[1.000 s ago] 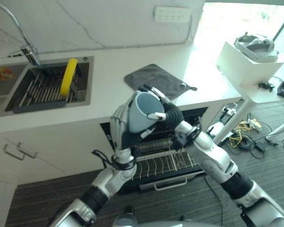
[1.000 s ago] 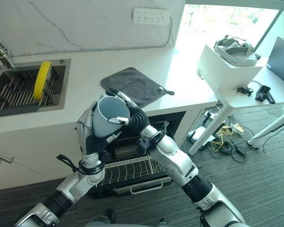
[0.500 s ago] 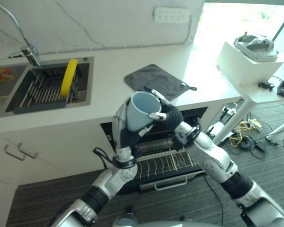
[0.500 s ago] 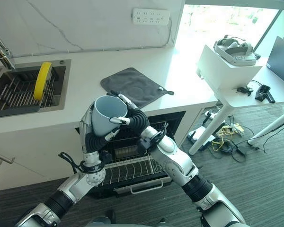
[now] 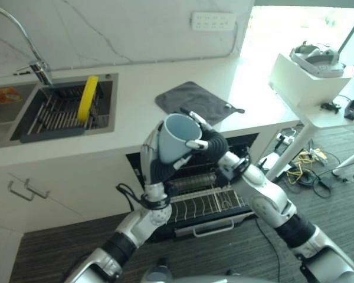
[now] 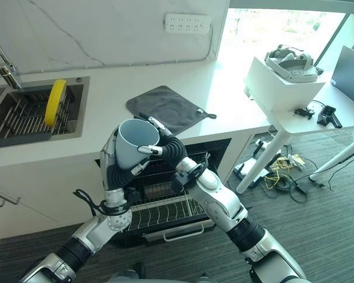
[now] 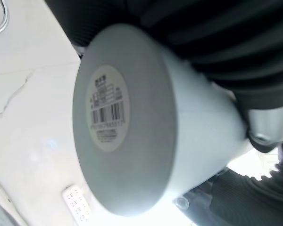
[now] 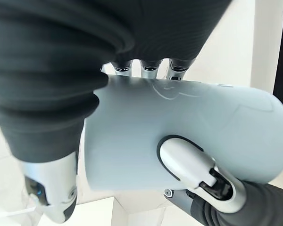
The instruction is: Place the dishes in the dishwasher.
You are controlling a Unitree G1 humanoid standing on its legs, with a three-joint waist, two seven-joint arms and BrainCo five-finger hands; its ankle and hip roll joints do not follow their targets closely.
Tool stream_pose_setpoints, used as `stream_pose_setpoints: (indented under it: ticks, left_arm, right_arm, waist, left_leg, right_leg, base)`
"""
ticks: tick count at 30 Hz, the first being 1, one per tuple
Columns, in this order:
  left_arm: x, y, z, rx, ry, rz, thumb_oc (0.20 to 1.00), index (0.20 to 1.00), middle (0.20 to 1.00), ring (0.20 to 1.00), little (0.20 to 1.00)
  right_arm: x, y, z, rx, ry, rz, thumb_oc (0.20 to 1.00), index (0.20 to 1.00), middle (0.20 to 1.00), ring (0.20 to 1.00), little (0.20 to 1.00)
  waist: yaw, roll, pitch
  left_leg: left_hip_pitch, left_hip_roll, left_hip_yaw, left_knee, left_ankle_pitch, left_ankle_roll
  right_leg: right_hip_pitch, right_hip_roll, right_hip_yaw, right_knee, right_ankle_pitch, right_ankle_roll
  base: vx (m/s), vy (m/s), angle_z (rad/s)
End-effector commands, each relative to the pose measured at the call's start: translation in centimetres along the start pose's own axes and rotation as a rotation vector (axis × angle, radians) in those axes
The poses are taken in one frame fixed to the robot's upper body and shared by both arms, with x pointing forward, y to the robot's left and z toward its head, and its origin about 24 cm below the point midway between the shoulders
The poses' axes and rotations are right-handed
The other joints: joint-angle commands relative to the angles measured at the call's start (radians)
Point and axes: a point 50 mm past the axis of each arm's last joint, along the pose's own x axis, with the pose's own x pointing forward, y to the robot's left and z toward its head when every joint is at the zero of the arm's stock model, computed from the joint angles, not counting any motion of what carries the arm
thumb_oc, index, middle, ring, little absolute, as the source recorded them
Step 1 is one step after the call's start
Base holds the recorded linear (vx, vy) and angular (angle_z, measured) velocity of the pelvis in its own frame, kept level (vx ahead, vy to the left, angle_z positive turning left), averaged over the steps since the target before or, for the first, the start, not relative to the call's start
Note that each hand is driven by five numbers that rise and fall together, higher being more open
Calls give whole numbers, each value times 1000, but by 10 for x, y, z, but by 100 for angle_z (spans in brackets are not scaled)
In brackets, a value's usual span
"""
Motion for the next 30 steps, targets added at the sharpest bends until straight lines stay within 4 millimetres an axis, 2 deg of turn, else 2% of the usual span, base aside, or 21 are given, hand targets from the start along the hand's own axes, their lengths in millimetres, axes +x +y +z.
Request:
stream_pose_setpoints:
  ticks: [1,17,30]
  left_arm:
    - [26,-10,17,-97,-85,27,200,200,200,200,200]
    - [33,-9,23,-158,-69,-4,200,200,200,200,200]
    - [39,-5,30,-144,-97,64,200,200,200,200,200]
  right_arm:
    - [10,22,7,18,-80,107,1000,1000,1000,1000,1000]
    - [8,18,9,-92,-102,53,1000,1000,1000,1000,1000]
    - [5,8,10,-192,-138,-80,1000,1000,1000,1000,1000]
  waist:
    - [28,-12,-7]
    - [28,-6,2]
    - [20,-2,6]
  left_leg:
    - [47,8,-24,158,-230,19]
    - [46,7,-27,165,-231,21]
    - [48,4,-27,169,-237,22]
  right_leg:
    - [-77,-46,68,96,-54,21]
    - [-81,-48,63,108,-57,20]
    - [-87,-50,68,114,-59,22]
  base:
    - [0,0,0]
    - [0,0,0]
    - [0,0,0]
